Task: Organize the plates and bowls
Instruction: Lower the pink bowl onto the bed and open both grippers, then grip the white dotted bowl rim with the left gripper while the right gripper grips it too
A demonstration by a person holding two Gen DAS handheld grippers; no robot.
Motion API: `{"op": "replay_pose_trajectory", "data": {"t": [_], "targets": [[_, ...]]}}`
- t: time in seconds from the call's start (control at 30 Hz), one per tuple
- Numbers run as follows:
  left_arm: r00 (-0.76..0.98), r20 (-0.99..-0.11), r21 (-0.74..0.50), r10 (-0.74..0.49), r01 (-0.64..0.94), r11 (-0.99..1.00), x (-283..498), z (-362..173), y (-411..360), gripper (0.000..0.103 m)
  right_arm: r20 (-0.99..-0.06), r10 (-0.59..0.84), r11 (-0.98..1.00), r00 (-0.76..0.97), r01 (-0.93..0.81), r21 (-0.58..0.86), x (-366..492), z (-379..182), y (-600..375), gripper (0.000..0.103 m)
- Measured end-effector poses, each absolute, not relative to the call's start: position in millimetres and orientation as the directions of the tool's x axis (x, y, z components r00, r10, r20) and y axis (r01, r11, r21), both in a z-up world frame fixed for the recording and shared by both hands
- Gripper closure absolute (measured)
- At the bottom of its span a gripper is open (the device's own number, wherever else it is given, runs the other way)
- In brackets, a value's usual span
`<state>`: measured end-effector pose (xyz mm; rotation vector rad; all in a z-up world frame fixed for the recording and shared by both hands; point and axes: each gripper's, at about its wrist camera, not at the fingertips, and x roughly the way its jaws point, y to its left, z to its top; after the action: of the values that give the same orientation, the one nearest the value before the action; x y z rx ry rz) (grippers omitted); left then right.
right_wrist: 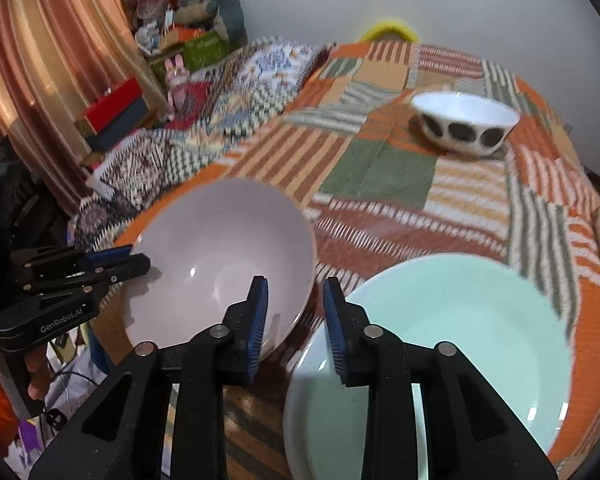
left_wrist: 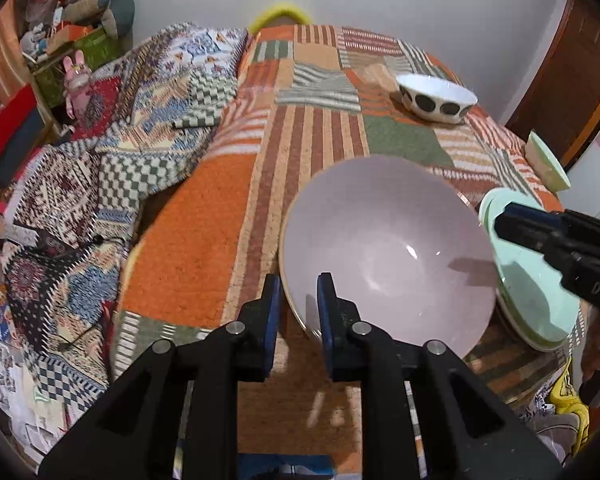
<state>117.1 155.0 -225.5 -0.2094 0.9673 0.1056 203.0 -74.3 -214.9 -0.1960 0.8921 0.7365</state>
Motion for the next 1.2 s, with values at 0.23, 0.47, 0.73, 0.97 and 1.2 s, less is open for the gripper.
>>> {"op": "replay_pose_trajectory", "data": {"t": [0.23,0.47,0.73,0.97,1.2], "targets": [[0.649,-0.761,-0.116,0.014,-0.157,0.981,110.4,-175.2,145.3,0.074,-0.701,0.523,0.764,0.486,-0.632,0.132,198.9,-180.9,-105.9,0.073],[0.753,-0.657,-0.080,0.027,-0.106,0.991,115.8,-115.1,116.1,0.055,-0.617,0.534,0.796,0.578,-0.590,0.136,199.5,-142.8,-141.9,0.071],[0.826,-0.562,-0.065,0.040,-0.092,0.994,148.0,-57.0,87.1,0.041,-0.506,0.507,0.839,0.698,-0.535,0.102,211.5,-97.5,-176.1,0.070],[0.839,-0.545,-0.085,-0.001,-0.054,0.995,197.0,-38.6,76.7,0.041,-0.483,0.475,0.870,0.735,-0.476,0.131,250.4,-82.9,-195.1,0.070],[0.809,-0.586,-0.105,-0.057,-0.006,0.994,257.1,-50.7,73.1,0.041,-0.513,0.459,0.878,0.726,-0.459,0.136,286.1,-91.3,-196.5,0.070]]}}
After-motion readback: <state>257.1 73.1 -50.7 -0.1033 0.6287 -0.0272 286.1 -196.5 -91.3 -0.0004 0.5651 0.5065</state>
